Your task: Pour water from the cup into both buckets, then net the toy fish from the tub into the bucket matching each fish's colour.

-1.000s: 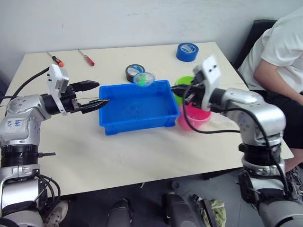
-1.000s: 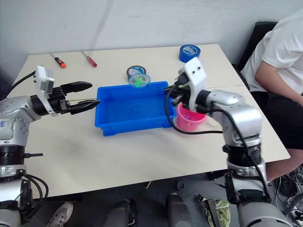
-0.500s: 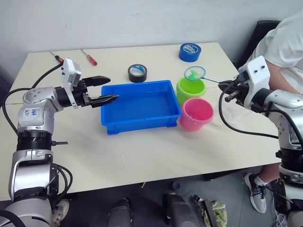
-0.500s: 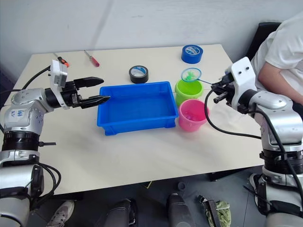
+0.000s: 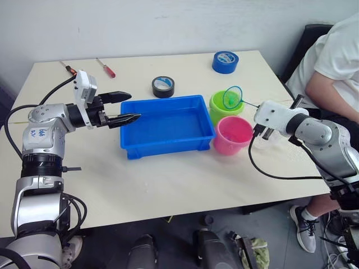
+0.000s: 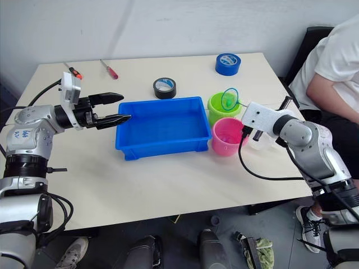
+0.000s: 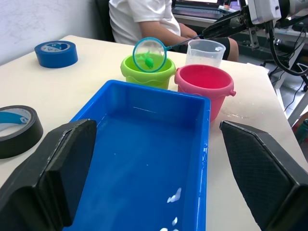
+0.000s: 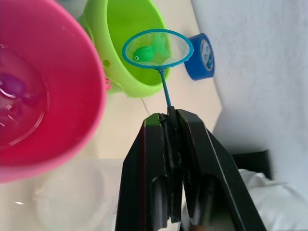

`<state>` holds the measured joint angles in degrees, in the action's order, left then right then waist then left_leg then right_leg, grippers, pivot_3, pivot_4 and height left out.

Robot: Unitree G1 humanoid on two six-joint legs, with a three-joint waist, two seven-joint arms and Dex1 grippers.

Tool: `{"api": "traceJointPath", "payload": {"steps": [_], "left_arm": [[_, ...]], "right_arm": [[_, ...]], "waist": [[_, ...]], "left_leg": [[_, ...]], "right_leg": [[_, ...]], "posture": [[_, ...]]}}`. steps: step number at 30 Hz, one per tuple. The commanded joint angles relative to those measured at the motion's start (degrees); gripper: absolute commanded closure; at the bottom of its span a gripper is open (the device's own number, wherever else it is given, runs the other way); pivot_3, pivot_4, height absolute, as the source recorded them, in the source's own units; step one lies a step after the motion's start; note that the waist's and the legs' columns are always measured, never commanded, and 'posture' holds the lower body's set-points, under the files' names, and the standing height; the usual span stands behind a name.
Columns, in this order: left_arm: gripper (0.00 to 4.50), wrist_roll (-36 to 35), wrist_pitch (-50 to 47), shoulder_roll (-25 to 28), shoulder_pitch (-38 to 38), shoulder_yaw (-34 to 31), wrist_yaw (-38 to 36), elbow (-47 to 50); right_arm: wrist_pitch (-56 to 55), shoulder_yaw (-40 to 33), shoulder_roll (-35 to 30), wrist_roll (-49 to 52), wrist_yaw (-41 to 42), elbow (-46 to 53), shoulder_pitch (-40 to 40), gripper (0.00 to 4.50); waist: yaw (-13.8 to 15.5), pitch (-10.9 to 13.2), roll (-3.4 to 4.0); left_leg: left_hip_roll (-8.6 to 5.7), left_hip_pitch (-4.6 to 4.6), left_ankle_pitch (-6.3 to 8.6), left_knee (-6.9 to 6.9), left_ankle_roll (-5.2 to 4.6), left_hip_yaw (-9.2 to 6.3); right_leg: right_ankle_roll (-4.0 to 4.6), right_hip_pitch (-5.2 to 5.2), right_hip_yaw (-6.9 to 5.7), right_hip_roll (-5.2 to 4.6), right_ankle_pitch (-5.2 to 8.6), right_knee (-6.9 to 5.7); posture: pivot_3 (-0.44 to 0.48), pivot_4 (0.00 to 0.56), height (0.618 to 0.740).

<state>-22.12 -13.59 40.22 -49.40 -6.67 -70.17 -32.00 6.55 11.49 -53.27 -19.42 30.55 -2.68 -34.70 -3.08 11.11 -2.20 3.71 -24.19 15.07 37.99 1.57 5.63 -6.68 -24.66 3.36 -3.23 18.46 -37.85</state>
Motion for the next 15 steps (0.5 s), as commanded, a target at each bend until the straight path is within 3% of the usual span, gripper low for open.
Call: {"api": "traceJointPath", "payload": {"steps": [1, 8, 15], "left_arm": [[0.03, 0.1, 0.5, 0.5, -0.7, -0.7, -0.2, 1.5], [0.03, 0.0, 0.5, 0.3, -0.6, -0.7, -0.1, 1.6], [0.03, -0.1, 0.0, 0.7, -0.2, -0.6, -0.5, 2.3]], "right_arm": [[-6.1, 0.0, -2.4, -7.4, -4.6, -0.3, -0.8, 4.5], [-10.4, -0.7, -2.3, -12.3, -6.2, -1.4, -0.2, 4.5], [-6.5, -4.8, 1.0, -6.4, -2.4, 2.0, 0.0, 4.5]], "waist": [[-0.1, 0.0, 0.0], [-0.1, 0.0, 0.0], [-0.1, 0.0, 0.0]], "left_leg": [[0.0, 0.0, 0.0, 0.0, 0.0, 0.0], [0.01, 0.01, -0.01, 0.0, 0.02, 0.01], [0.01, 0.02, -0.01, 0.02, 0.02, 0.0]], "right_leg": [[0.0, 0.0, 0.0, 0.0, 0.0, -0.01], [0.0, 0.0, 0.01, 0.01, 0.0, -0.02], [0.0, 0.02, 0.0, 0.01, 0.0, -0.03]], "posture": [[0.0, 0.15, 0.731], [0.0, 0.15, 0.731], [0.0, 0.15, 0.731]]}}
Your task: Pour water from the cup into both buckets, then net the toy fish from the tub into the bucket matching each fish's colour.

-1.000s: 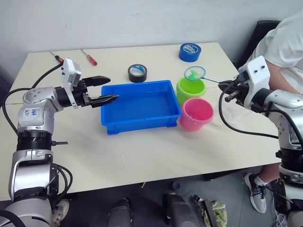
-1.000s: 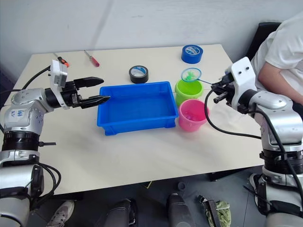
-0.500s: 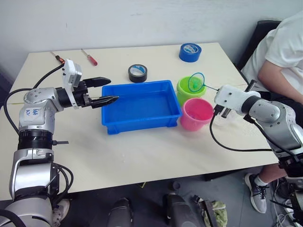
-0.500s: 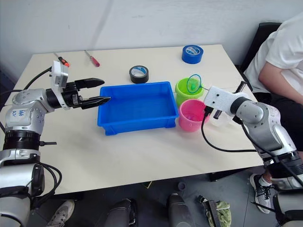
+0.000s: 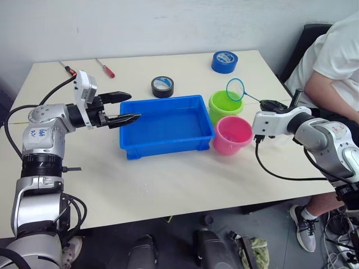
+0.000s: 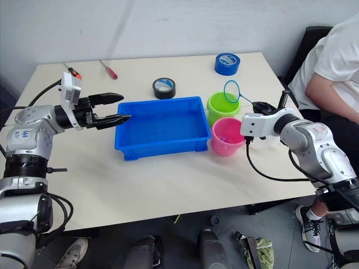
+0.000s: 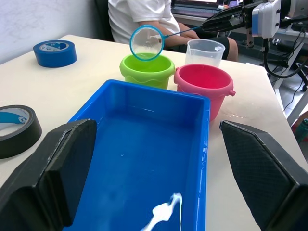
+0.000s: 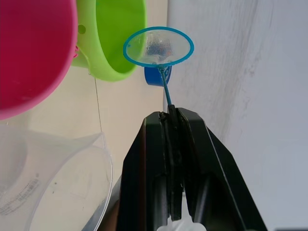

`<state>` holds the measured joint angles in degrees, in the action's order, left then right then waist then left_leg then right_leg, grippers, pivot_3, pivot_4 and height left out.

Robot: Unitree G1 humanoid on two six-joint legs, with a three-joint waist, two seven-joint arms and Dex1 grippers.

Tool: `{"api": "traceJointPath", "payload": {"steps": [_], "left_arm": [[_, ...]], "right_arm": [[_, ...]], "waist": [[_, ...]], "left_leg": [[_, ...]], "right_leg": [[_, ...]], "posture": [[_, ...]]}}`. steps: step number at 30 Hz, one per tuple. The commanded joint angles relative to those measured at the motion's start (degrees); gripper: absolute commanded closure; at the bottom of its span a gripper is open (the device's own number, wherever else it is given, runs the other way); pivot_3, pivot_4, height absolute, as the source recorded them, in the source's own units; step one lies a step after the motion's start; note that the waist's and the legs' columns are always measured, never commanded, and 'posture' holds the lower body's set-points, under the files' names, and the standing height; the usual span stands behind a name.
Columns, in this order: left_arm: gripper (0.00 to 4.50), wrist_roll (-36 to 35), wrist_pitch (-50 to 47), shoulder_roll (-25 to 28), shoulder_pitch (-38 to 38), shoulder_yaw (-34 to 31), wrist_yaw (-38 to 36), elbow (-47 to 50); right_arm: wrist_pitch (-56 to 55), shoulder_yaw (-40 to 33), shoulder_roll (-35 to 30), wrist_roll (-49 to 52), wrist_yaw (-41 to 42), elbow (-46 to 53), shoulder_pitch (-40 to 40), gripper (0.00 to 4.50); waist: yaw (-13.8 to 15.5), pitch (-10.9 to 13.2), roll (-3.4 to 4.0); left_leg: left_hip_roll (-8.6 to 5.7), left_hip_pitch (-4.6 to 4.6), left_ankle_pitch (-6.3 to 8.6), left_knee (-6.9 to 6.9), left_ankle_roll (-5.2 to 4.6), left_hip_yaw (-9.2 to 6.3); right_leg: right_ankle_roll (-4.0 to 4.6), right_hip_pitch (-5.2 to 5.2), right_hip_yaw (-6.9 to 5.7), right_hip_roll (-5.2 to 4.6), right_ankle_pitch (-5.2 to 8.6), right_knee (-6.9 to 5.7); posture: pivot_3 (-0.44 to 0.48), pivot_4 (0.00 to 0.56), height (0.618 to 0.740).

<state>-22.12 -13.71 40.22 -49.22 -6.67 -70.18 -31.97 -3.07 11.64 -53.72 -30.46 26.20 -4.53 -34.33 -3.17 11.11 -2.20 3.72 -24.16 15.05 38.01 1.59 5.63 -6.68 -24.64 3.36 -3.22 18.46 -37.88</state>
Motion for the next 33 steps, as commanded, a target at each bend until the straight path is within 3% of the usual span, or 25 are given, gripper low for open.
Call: {"api": "traceJointPath", "payload": {"steps": [1, 9, 14, 17, 20, 25, 33], "left_arm": [[0.03, -0.1, -0.1, 1.1, -0.2, -0.5, -0.9, 2.6], [0.03, -3.0, -7.2, 7.7, 4.8, -1.8, -5.8, 12.3], [0.03, -6.2, -12.5, 11.4, 10.1, -4.3, -5.5, 20.9], [0.03, -9.3, -16.0, 12.7, 15.1, -7.6, -4.1, 28.5], [0.03, -11.8, -18.7, 13.3, 20.0, -10.2, -2.8, 34.7], [0.03, -14.7, -21.2, 13.2, 24.1, -11.0, -1.4, 40.3], [0.03, -11.9, -18.7, 11.3, 29.9, -6.0, 1.7, 45.5]], "right_arm": [[4.9, -6.2, 2.5, 7.1, 3.5, 5.0, -0.4, 4.5], [24.0, -14.7, 8.1, 34.1, 22.1, 12.6, -5.3, 4.5], [31.7, -13.6, 8.9, 46.5, 32.5, 13.7, -8.3, 4.5], [36.7, -9.0, 8.6, 54.0, 42.2, 17.1, -6.4, 4.5], [37.0, -4.8, 9.5, 56.1, 46.9, 18.3, -4.5, 4.5], [35.8, 0.2, 14.1, 55.6, 46.9, 17.7, -4.0, 4.5], [26.8, 8.4, 22.5, 46.9, 43.4, 9.1, -3.5, 4.5]], "waist": [[0.0, 0.0, 0.0], [0.0, 0.0, 0.01], [0.1, 0.0, 0.01], [0.1, 0.0, 0.01], [0.1, 0.0, 0.01], [0.1, 0.0, 0.01], [0.1, 0.0, 0.01]], "left_leg": [[0.0, 0.0, 0.0, 0.0, 0.01, 0.0], [0.07, 0.04, -0.2, 0.0, 0.34, -0.05], [0.09, 0.04, -0.02, 0.0, 0.03, -0.1], [0.09, 0.04, -0.01, 0.0, 0.01, -0.13], [0.11, 0.05, 0.02, 0.0, -0.04, -0.17], [0.06, 0.07, 0.02, 0.07, -0.04, -0.17], [0.05, 0.06, 0.01, 0.06, -0.03, -0.19]], "right_leg": [[0.0, 0.0, 0.0, 0.0, 0.0, -0.01], [-0.01, 0.06, -0.02, 0.06, -0.01, -0.04], [-0.01, 0.07, -0.05, 0.05, -0.01, -0.04], [-0.01, 0.09, -0.06, 0.04, -0.01, -0.03], [-0.01, 0.14, -0.09, 0.04, 0.0, 0.01], [-0.01, 0.15, -0.09, 0.0, -0.01, -0.07], [-0.01, 0.11, -0.09, 0.02, -0.01, -0.06]], "posture": [[0.0, 0.15, 0.731], [0.0, 0.15, 0.731], [0.0, 0.15, 0.731], [0.0, 0.15, 0.731], [0.0, 0.15, 0.731], [0.0, 0.15, 0.731], [0.0, 0.15, 0.731]]}}
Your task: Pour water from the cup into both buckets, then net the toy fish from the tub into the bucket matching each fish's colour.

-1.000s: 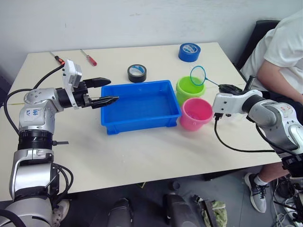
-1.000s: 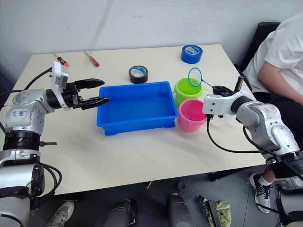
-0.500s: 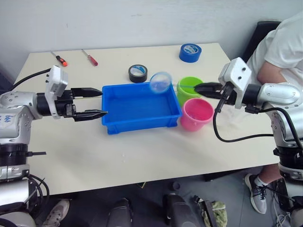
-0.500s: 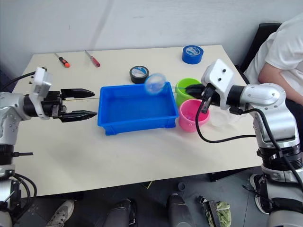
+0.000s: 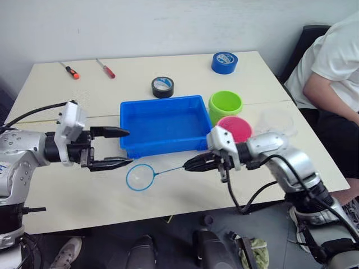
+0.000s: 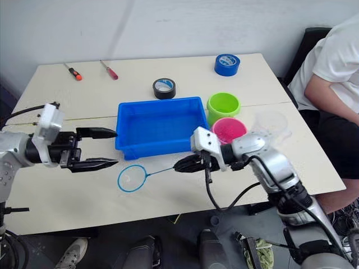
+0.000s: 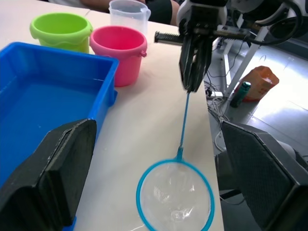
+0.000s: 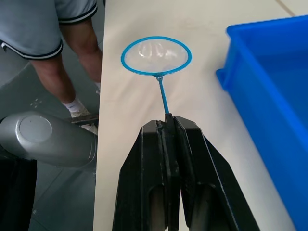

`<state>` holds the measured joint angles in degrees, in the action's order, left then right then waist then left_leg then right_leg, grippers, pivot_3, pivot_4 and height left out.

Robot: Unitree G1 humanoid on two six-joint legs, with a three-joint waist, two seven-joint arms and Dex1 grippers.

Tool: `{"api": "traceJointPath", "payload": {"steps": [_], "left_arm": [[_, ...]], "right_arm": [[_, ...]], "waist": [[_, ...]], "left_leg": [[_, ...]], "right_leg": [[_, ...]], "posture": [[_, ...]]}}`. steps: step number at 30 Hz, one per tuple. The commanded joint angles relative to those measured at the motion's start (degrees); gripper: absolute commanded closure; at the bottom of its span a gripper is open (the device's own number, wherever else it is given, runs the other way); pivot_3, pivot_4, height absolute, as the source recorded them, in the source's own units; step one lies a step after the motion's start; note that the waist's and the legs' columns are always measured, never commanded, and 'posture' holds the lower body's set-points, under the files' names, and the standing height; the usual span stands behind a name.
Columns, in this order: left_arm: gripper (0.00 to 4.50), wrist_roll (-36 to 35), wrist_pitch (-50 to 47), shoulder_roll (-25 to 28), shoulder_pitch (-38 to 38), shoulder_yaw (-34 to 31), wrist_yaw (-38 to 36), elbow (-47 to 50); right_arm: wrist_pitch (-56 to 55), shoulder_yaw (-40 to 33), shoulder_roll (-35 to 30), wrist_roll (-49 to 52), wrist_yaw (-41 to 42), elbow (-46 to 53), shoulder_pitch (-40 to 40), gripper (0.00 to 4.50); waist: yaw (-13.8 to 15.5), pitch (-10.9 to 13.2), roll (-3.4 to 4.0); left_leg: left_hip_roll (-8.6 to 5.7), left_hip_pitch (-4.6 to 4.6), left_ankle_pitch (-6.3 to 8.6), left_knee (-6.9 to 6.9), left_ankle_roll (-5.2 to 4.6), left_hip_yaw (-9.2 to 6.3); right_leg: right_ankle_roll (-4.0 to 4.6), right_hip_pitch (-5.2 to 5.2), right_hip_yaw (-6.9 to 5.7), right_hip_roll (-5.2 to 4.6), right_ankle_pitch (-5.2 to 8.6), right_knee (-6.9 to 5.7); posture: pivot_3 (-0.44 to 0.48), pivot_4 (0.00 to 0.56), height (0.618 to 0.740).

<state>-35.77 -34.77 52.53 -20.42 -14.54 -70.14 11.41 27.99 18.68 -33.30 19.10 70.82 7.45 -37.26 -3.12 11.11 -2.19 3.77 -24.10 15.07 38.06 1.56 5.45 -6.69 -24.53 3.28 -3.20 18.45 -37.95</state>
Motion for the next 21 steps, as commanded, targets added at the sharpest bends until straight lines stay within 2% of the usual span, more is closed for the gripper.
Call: {"api": "traceJointPath", "payload": {"steps": [1, 10, 16, 21], "left_arm": [[0.03, 2.2, 2.9, -1.5, 1.3, 2.6, 2.1, 2.0], [0.03, 7.6, 9.7, -3.2, 3.3, 9.2, 1.5, -0.8], [0.03, 10.2, 12.2, -1.7, 3.9, 11.5, -0.6, -3.0], [0.03, 12.0, 14.0, -0.9, 3.3, 12.2, -1.6, -5.2]], "right_arm": [[-5.3, 1.8, 2.9, -3.4, -1.4, -4.2, -0.7, 4.5], [-18.4, 4.7, 10.3, -11.0, -1.9, -22.3, -3.9, 4.5], [-23.1, 4.6, 12.5, -13.0, -1.1, -29.2, -5.3, 4.5], [-24.2, 4.2, 12.8, -13.4, 0.0, -30.5, -5.1, 4.5]], "waist": [[0.0, 0.0, 0.0], [-0.1, 0.0, 0.0], [-0.2, 0.0, 0.0], [-0.1, 0.0, 0.0]], "left_leg": [[-0.01, 0.03, 0.0, 0.0, 0.0, 0.01], [0.0, 0.02, 0.0, 0.0, 0.01, 0.02], [0.0, 0.02, -0.01, -0.01, 0.02, 0.04], [0.01, 0.02, -0.01, -0.01, 0.02, 0.03]], "right_leg": [[0.0, 0.03, 0.01, -0.01, 0.0, 0.0], [0.0, 0.01, 0.0, 0.01, 0.0, -0.01], [0.0, 0.0, 0.01, 0.01, 0.0, -0.01], [0.0, 0.0, -0.01, 0.0, 0.0, -0.02]], "posture": [[0.0, 0.15, 0.731], [0.0, 0.15, 0.731], [0.0, 0.15, 0.731], [0.0, 0.15, 0.731]]}}
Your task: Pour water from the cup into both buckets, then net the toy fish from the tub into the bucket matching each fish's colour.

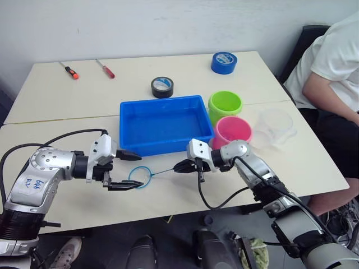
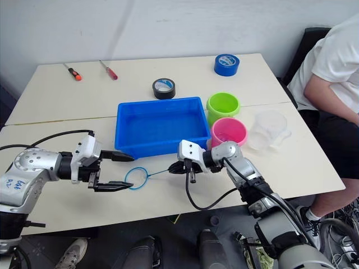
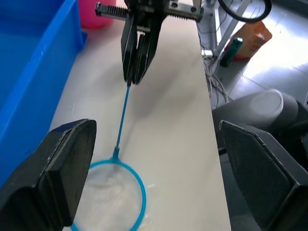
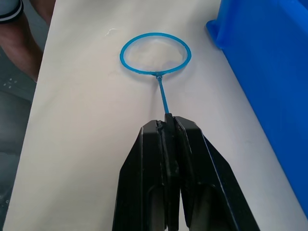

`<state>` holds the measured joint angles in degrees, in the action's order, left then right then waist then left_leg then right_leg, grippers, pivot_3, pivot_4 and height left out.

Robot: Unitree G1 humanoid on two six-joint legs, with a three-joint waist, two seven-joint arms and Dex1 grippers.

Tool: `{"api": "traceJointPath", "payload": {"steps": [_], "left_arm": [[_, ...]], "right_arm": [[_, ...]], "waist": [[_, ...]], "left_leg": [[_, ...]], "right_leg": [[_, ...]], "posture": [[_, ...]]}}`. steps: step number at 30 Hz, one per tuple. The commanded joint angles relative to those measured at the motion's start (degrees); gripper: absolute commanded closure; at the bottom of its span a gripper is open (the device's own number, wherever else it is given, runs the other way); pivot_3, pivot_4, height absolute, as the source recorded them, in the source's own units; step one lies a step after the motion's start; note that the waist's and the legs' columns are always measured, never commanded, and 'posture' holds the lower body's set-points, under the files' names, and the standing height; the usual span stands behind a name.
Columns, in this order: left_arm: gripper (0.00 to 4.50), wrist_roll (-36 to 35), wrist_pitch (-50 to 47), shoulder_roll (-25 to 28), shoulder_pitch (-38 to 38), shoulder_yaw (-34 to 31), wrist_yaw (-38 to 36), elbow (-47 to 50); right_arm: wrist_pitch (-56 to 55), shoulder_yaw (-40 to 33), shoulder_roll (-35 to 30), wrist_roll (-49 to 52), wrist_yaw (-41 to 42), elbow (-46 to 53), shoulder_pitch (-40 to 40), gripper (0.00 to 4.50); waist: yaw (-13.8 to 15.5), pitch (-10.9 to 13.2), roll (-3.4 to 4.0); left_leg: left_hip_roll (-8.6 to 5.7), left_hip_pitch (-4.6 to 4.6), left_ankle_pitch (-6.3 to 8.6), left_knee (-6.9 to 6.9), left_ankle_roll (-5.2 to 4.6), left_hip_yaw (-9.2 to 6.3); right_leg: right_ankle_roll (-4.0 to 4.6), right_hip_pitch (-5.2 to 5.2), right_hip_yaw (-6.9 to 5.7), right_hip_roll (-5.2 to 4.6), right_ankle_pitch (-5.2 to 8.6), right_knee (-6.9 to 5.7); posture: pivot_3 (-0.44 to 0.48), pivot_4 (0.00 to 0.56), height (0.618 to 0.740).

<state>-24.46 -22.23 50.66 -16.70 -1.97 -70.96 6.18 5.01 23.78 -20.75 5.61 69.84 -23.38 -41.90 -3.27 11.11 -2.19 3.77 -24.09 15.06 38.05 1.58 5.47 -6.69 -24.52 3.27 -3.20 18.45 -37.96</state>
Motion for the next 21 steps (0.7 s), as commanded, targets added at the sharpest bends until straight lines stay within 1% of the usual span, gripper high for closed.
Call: {"api": "traceJointPath", "payload": {"steps": [1, 7, 8, 9, 11, 13, 14, 16, 18, 20, 21], "left_arm": [[0.03, 0.8, 1.6, 1.0, -0.6, -0.3, -0.8, -0.3], [0.03, 1.6, 1.7, 0.6, -1.7, -0.2, 0.1, -1.3], [0.0, 1.9, 1.7, 0.5, -1.8, -0.1, 0.4, -1.5], [0.0, 2.0, 1.7, 0.5, -2.0, -0.1, 0.5, -1.5], [0.0, 1.6, 1.3, 0.0, -2.0, -0.4, 1.1, -1.3], [0.0, 1.4, 1.1, -0.5, -1.7, -1.1, 2.3, -0.8], [0.0, 1.5, 1.1, -0.6, -1.4, -1.5, 3.1, -0.5], [0.0, 0.5, 0.0, -0.9, -0.5, -2.8, 4.6, 0.6], [0.0, -1.3, -2.1, -1.4, 3.0, -5.8, 7.5, 4.1], [0.0, -2.2, -3.5, -1.8, 5.2, -7.6, 9.4, 6.3], [0.0, -2.2, -4.1, -2.9, 8.2, -9.8, 12.3, 8.2]], "right_arm": [[-1.2, -1.0, 0.2, 0.0, 1.1, 0.4, -0.4, 4.5], [-0.9, -1.2, -0.5, -0.5, 1.8, -0.4, -0.5, 4.5], [-0.8, -1.3, -0.6, -0.5, 2.0, -0.3, -0.6, 3.68], [-1.3, -1.5, -0.6, -0.6, 1.7, -0.4, -0.5, 3.53], [-1.2, -2.0, -1.6, -0.8, 1.6, 0.5, -0.1, 2.63], [0.9, -2.4, -3.6, -0.6, 2.2, 2.8, 0.6, 1.58], [1.9, -2.7, -4.6, -0.3, 2.5, 4.3, 1.0, 1.19], [4.2, -3.7, -6.5, 0.8, 2.8, 7.8, 2.0, 1.19], [9.9, -6.8, -10.3, 4.0, 2.9, 17.4, 5.8, 1.19], [13.8, -8.3, -12.2, 5.9, 2.3, 23.5, 8.3, 1.19], [16.1, -10.7, -12.8, 7.5, -0.3, 28.2, 11.9, 1.19]], "waist": [[0.0, 0.0, 0.0], [0.0, 0.0, 0.0], [0.0, 0.0, 0.0], [0.0, 0.0, 0.0], [0.0, 0.0, 0.0], [0.1, 0.0, 0.0], [0.1, 0.0, 0.0], [0.2, 0.0, 0.0], [0.2, 0.0, 0.0], [0.3, 0.0, 0.0], [0.2, 0.0, 0.0]], "left_leg": [[0.0, 0.0, 0.0, 0.0, 0.0, 0.0], [0.0, 0.0, 0.0, 0.0, 0.0, 0.0], [0.0, 0.0, 0.0, 0.0, 0.0, 0.0], [0.0, 0.0, 0.0, 0.0, 0.0, 0.0], [0.01, 0.0, 0.0, 0.0, 0.0, 0.0], [0.0, 0.0, 0.0, 0.0, 0.0, 0.0], [0.0, 0.0, 0.0, 0.0, 0.0, 0.0], [0.0, -0.01, 0.0, 0.01, 0.0, 0.0], [-0.01, 0.0, 0.0, 0.01, -0.01, -0.01], [0.0, -0.01, 0.03, -0.03, -0.02, -0.05], [0.01, -0.02, 0.05, -0.03, -0.01, -0.06]], "right_leg": [[0.0, 0.0, 0.0, 0.0, 0.0, 0.0], [0.0, 0.0, 0.0, 0.0, 0.0, -0.01], [0.0, 0.0, 0.0, 0.0, 0.0, -0.01], [0.0, 0.0, 0.0, 0.0, 0.0, -0.01], [0.0, 0.0, 0.0, 0.0, 0.0, -0.01], [0.0, 0.0, 0.0, -0.01, 0.0, -0.01], [0.0, 0.0, 0.0, -0.02, 0.0, -0.01], [0.0, 0.0, 0.0, -0.03, 0.0, -0.01], [0.0, 0.0, 0.0, -0.04, 0.0, -0.01], [0.0, 0.01, -0.01, -0.1, 0.0, 0.02], [0.0, 0.01, -0.02, -0.11, 0.0, 0.03]], "posture": [[0.0, 0.15, 0.731], [0.0, 0.15, 0.731], [0.0, 0.15, 0.731], [0.0, 0.15, 0.731], [0.0, 0.15, 0.731], [0.0, 0.15, 0.731], [0.0, 0.15, 0.731], [0.0, 0.15, 0.731], [0.0, 0.15, 0.731], [0.0, 0.15, 0.731], [0.0, 0.15, 0.731]]}}
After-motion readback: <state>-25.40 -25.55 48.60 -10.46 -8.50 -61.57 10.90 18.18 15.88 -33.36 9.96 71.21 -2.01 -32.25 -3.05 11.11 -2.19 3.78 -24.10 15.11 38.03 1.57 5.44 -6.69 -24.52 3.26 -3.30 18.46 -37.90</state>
